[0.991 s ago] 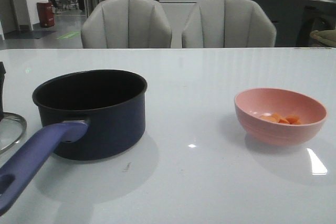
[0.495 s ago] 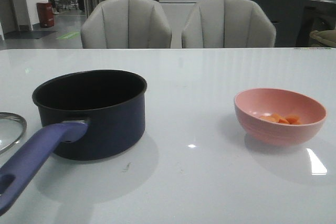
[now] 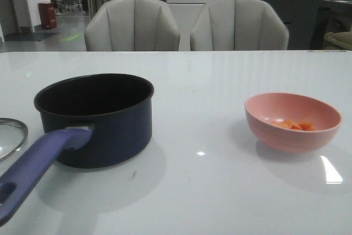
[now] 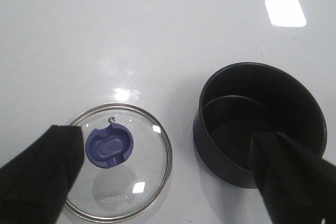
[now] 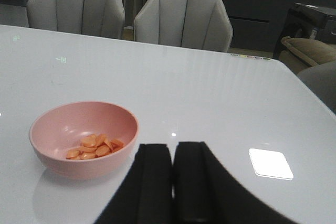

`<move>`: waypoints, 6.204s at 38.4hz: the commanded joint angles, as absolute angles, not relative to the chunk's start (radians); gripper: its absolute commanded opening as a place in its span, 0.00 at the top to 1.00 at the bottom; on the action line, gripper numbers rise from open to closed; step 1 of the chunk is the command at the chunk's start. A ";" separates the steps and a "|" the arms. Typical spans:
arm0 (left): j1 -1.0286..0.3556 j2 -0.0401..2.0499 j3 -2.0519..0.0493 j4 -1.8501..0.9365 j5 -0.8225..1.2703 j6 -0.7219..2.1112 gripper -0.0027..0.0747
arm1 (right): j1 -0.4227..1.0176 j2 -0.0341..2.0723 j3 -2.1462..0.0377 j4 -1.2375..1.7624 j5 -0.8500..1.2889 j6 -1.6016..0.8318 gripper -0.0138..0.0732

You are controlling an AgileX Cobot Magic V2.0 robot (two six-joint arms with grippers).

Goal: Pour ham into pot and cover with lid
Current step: 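Set the glass lid down beside the saucepan with the left gripper, then lower the right gripper to the pink bowl rim and grasp it, then lift the pink bowl and carry it over the saucepan with the right gripper, then tilt the pink bowl with the right gripper to pour ham into the saucepan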

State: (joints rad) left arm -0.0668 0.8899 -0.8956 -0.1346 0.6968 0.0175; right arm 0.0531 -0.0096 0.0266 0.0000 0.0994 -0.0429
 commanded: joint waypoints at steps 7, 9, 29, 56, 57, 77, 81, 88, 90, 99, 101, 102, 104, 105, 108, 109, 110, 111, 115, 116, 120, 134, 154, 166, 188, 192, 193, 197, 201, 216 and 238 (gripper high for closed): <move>-0.124 0.598 -0.649 -0.113 0.392 0.020 0.10 | 0.048 -0.030 0.022 -0.009 0.019 -0.047 0.66; -0.133 0.536 -0.595 -0.105 0.350 0.020 0.10 | 0.048 -0.030 0.022 -0.009 0.019 -0.047 0.66; -0.235 0.196 -0.245 -0.101 0.061 0.020 0.10 | 0.048 -0.030 0.022 -0.009 0.019 -0.047 0.66; -0.253 0.198 -0.263 -0.101 0.103 0.020 0.10 | 0.049 0.216 -0.372 0.016 0.251 -0.047 0.66; -0.253 0.198 -0.263 -0.101 0.103 0.020 0.10 | 0.049 0.234 -0.389 0.016 0.272 -0.047 0.66; -0.253 0.256 -0.263 -0.101 0.103 0.020 0.10 | 0.049 0.357 -0.413 0.127 0.289 -0.046 0.52; -0.253 0.281 -0.263 -0.096 0.092 0.020 0.10 | 0.049 0.469 -0.440 0.127 0.284 -0.046 0.37; -0.253 0.286 -0.263 -0.096 0.094 0.020 0.10 | 0.049 0.701 -0.519 0.164 0.299 -0.046 0.36; -0.253 0.286 -0.263 -0.096 0.094 0.020 0.10 | 0.049 0.780 -0.561 0.191 0.333 -0.046 0.36; -0.253 0.286 -0.263 -0.096 0.095 0.020 0.10 | 0.049 1.158 -0.836 0.213 0.545 -0.047 0.36; -0.253 0.286 -0.263 -0.096 0.095 0.020 0.10 | 0.049 1.231 -0.896 0.218 0.589 -0.047 0.36; -0.253 0.286 -0.263 -0.096 0.095 0.020 0.10 | 0.049 1.271 -0.920 0.218 0.604 -0.047 0.36; -0.253 0.286 -0.263 -0.096 0.095 0.020 0.10 | 0.049 1.335 -0.971 0.220 0.628 -0.047 0.36; -0.253 0.286 -0.263 -0.096 0.095 0.020 0.10 | 0.049 1.360 -0.997 0.220 0.639 -0.047 0.36; -0.253 0.286 -0.263 -0.096 0.096 0.020 0.10 | 0.049 1.444 -1.055 0.223 0.668 -0.056 0.36; -0.253 0.286 -0.263 -0.096 0.097 0.020 0.10 | 0.048 1.471 -1.067 0.223 0.675 -0.059 0.36; -0.253 0.286 -0.263 -0.096 0.097 0.020 0.10 | 0.048 1.491 -1.080 0.223 0.681 -0.066 0.36; -0.253 0.286 -0.263 -0.096 0.097 0.020 0.10 | 0.048 1.515 -1.088 0.223 0.683 -0.070 0.36; -0.253 0.286 -0.263 -0.091 0.097 0.020 0.10 | 0.048 1.583 -1.105 0.226 0.669 -0.074 0.36; -0.253 0.286 -0.263 -0.087 0.097 0.020 0.10 | 0.048 1.600 -1.105 0.226 0.661 -0.075 0.36; -0.253 0.284 -0.263 -0.081 0.097 0.020 0.10 | 0.048 1.651 -1.105 0.226 0.620 -0.080 0.36; -0.253 0.280 -0.263 -0.073 0.097 0.020 0.10 | 0.048 1.790 -1.183 0.257 0.613 -0.107 0.37; -0.253 0.280 -0.263 -0.073 0.097 0.020 0.10 | 0.048 1.825 -1.206 0.255 0.625 -0.107 0.68; -0.253 0.280 -0.263 -0.073 0.097 0.020 0.10 | 0.083 1.739 -1.310 0.275 0.777 -0.153 0.68; -0.253 0.280 -0.263 -0.074 0.089 0.020 0.10 | 0.490 1.692 -1.606 0.195 0.704 -0.091 0.68; -0.253 0.280 -0.263 -0.074 0.089 0.020 0.10 | 0.547 1.724 -1.624 0.167 0.606 -0.091 0.68; -0.253 0.280 -0.263 -0.074 0.089 0.020 0.10 | 0.557 1.728 -1.624 0.162 0.577 -0.091 0.68; -0.253 0.280 -0.263 -0.074 0.089 0.020 0.10 | 0.594 1.740 -1.622 0.154 0.458 -0.089 0.68; -0.253 0.280 -0.263 -0.074 0.089 0.020 0.10 | 0.617 1.753 -1.622 0.147 0.346 -0.089 0.68; -0.253 0.280 -0.263 -0.074 0.091 0.020 0.10 | 0.648 1.825 -1.523 0.000 -0.106 -0.113 0.68; -0.253 0.280 -0.263 -0.074 0.092 0.020 0.10 | 0.648 1.913 -1.261 -0.141 -0.927 -0.292 0.68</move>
State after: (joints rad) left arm -0.2449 0.2721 -0.2268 -0.0718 0.1721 0.0175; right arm 0.6489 1.9532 -1.2394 -0.1306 -0.7430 -0.2244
